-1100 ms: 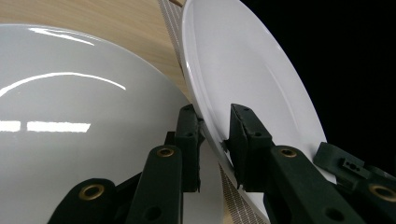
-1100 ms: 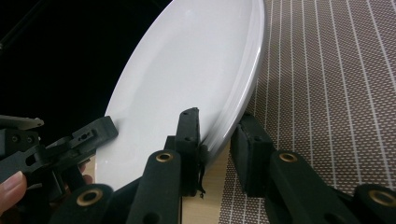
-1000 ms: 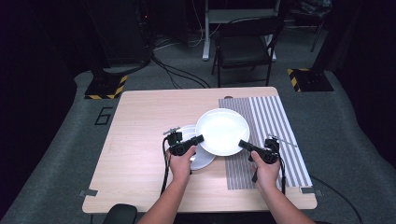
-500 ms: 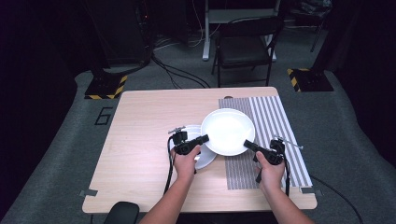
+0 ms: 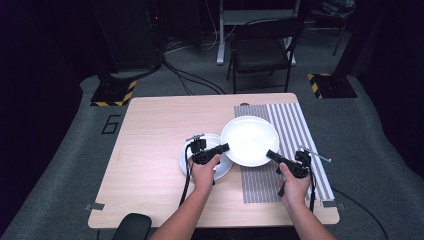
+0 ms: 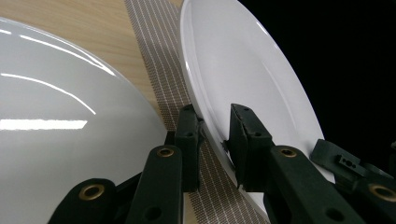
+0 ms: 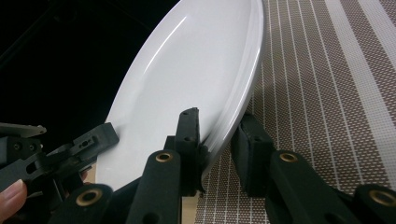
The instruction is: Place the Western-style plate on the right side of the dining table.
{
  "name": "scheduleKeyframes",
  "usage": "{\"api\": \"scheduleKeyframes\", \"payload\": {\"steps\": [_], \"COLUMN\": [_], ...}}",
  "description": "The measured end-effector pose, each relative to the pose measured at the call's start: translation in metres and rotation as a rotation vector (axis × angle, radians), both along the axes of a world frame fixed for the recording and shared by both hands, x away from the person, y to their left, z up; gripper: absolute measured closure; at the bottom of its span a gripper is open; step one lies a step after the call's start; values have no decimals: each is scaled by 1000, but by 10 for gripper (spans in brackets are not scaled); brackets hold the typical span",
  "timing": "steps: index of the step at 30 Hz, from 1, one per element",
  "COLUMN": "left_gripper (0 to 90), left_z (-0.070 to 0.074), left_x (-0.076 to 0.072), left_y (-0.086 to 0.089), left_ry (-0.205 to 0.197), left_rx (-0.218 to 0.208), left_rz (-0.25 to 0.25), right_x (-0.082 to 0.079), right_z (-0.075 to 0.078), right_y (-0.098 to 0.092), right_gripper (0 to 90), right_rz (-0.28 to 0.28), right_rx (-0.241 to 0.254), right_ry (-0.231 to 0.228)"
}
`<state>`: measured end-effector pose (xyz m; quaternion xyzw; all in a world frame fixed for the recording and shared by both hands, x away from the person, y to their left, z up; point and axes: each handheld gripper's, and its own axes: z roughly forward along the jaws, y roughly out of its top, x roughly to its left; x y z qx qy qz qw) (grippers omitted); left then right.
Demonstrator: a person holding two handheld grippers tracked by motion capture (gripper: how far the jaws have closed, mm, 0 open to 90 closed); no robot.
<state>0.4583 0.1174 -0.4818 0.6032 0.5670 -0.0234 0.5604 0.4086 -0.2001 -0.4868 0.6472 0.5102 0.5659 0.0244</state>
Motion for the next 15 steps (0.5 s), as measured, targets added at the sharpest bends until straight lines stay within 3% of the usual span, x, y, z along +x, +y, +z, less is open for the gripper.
{"api": "scheduleKeyframes", "payload": {"steps": [15], "left_gripper": [738], "left_z": [-1], "left_x": [5], "left_y": [-10], "left_ry": [4], "left_rx": [-9], "left_rz": [-17], "right_x": [-2], "right_z": [2], "right_y": [-8], "right_gripper": [728], "right_rz": [-23], "right_rx": [7], "right_ry": [6]}}
